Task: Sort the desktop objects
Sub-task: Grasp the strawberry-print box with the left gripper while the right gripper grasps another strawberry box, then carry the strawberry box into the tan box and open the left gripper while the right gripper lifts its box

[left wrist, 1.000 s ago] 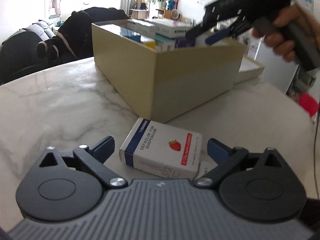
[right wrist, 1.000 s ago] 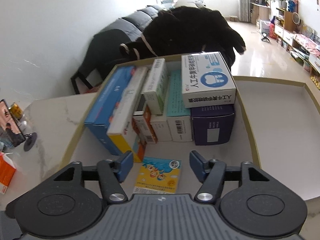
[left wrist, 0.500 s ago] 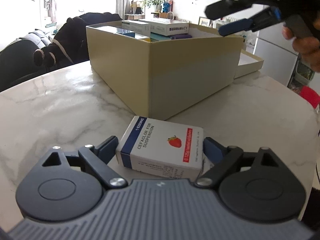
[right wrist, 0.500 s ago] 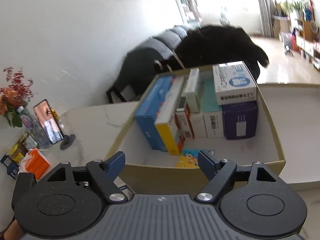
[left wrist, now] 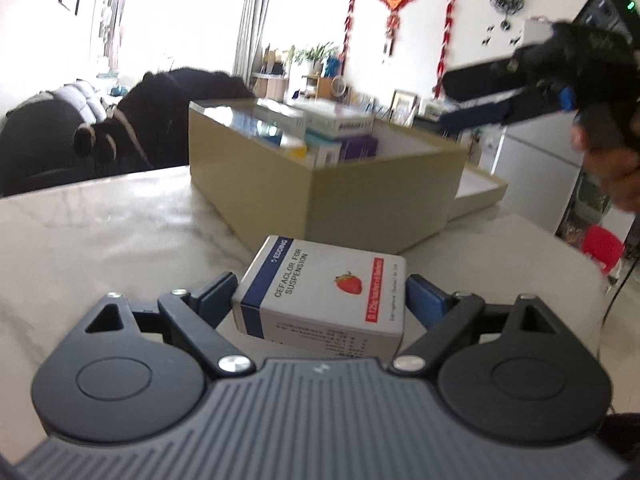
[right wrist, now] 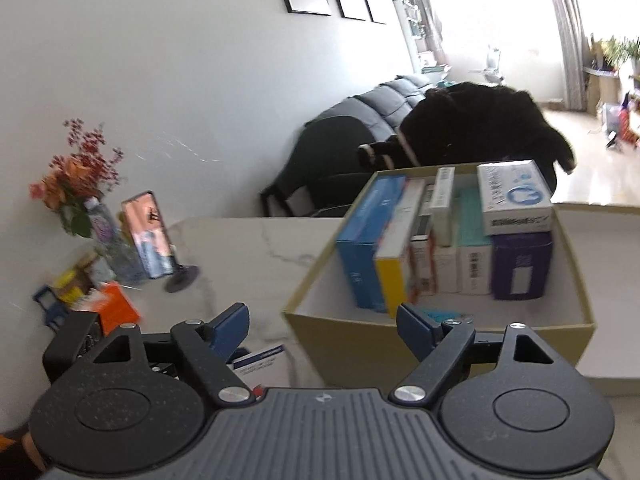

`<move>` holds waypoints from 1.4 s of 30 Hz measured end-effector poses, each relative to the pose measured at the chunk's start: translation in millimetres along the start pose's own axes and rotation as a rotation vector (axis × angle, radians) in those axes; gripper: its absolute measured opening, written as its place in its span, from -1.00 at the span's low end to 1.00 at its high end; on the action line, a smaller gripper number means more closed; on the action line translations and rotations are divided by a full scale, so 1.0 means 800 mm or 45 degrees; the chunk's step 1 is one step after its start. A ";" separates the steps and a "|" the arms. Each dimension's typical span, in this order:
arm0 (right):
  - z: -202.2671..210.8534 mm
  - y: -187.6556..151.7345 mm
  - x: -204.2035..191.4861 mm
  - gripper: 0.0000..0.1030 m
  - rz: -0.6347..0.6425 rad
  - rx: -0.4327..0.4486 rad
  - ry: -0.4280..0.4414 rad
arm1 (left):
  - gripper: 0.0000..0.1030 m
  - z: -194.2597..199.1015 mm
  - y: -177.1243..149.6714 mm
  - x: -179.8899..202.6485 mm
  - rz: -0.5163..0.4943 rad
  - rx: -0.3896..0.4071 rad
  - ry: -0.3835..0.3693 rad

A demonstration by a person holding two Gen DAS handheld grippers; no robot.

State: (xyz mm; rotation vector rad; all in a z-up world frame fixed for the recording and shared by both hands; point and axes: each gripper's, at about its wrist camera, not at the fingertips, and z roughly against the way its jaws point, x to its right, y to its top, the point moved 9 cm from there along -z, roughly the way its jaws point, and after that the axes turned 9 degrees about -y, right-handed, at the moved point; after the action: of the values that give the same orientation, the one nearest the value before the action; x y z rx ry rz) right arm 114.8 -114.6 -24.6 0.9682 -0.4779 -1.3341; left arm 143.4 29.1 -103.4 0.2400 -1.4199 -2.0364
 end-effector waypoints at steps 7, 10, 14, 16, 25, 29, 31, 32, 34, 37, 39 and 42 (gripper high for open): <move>-0.004 -0.009 -0.027 0.48 -0.095 -0.087 0.159 | 0.76 0.035 0.032 0.025 -0.040 0.149 -0.070; -0.007 -0.012 -0.035 0.39 -0.158 -0.144 0.221 | 0.76 0.048 0.043 0.036 -0.066 0.194 -0.094; -0.008 -0.015 -0.043 0.22 -0.252 -0.216 0.316 | 0.76 0.059 0.053 0.049 -0.098 0.247 -0.129; -0.009 -0.018 -0.047 0.17 -0.296 -0.258 0.366 | 0.76 0.061 0.057 0.053 -0.103 0.272 -0.151; -0.015 -0.024 -0.048 -0.23 -0.451 -0.350 0.491 | 0.77 0.051 0.058 0.049 -0.084 0.297 -0.174; -0.015 -0.022 -0.036 -0.32 -0.487 -0.329 0.462 | 0.77 0.043 0.061 0.048 -0.085 0.308 -0.180; -0.016 -0.020 -0.031 -0.32 -0.502 -0.331 0.467 | 0.76 0.042 0.064 0.049 -0.101 0.315 -0.185; -0.016 -0.019 -0.029 -0.31 -0.508 -0.333 0.473 | 0.76 0.043 0.064 0.049 -0.100 0.318 -0.189; -0.016 -0.019 -0.026 -0.26 -0.517 -0.349 0.478 | 0.76 0.044 0.064 0.050 -0.100 0.318 -0.196; -0.021 -0.022 -0.026 -0.18 -0.534 -0.376 0.493 | 0.76 0.045 0.065 0.053 -0.124 0.313 -0.194; -0.025 -0.025 -0.026 -0.21 -0.550 -0.388 0.506 | 0.76 0.046 0.063 0.054 -0.132 0.304 -0.187; -0.026 -0.024 -0.025 -0.30 -0.550 -0.369 0.505 | 0.76 0.047 0.061 0.053 -0.127 0.293 -0.183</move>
State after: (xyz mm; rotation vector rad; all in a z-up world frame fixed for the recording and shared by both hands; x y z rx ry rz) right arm 115.5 -88.4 -46.8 1.0924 0.2373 -1.4918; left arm 111.6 22.8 -36.3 0.2702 -1.7664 -2.0018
